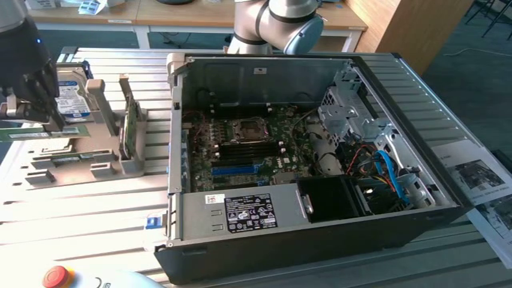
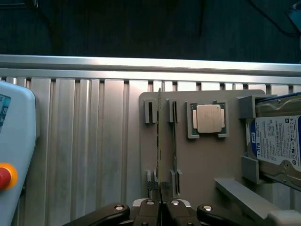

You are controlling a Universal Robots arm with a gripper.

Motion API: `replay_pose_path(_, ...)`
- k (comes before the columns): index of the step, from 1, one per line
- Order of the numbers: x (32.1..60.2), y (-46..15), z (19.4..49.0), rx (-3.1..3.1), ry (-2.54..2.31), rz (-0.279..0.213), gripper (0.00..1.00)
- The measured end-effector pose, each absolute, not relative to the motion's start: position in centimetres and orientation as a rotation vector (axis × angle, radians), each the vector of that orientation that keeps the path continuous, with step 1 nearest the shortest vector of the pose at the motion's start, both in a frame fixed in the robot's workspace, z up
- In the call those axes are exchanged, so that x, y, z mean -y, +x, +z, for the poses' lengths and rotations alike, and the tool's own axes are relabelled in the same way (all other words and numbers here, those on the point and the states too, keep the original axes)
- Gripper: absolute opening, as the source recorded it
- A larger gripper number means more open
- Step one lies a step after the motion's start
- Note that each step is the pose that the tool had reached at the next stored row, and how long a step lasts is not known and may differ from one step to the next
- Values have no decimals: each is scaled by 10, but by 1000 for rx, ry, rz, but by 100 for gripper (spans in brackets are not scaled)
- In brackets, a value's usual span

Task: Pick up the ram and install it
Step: 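Pick up the ram and move it above insertion slot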

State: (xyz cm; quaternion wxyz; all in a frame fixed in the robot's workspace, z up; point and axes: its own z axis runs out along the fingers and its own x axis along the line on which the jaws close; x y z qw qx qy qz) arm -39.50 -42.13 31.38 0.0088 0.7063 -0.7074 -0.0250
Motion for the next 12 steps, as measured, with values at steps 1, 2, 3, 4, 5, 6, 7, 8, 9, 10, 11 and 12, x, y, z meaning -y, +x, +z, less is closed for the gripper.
replay_pose_path(1, 421, -395, 315, 2210, 2207, -78, 12)
replay_pose_path(2, 421, -395, 317, 2210, 2207, -78, 12)
replay_pose_path(3, 421, -395, 319, 2210, 2207, -78, 12)
replay_pose_path(4, 421, -395, 320, 2210, 2207, -78, 12)
replay_pose_path(5, 421, -395, 322, 2210, 2207, -78, 12)
replay_pose_path(6, 421, -395, 324, 2210, 2207, -78, 12)
replay_pose_path(7, 421, -395, 325, 2210, 2207, -78, 12)
replay_pose_path(8, 421, -395, 327, 2210, 2207, -78, 12)
replay_pose_path(9, 421, -395, 329, 2210, 2207, -78, 12)
replay_pose_path(10, 421, -395, 330, 2210, 2206, -78, 12)
replay_pose_path(11, 421, -395, 332, 2210, 2206, -77, 12)
replay_pose_path(12, 421, -395, 333, 2210, 2206, -78, 12)
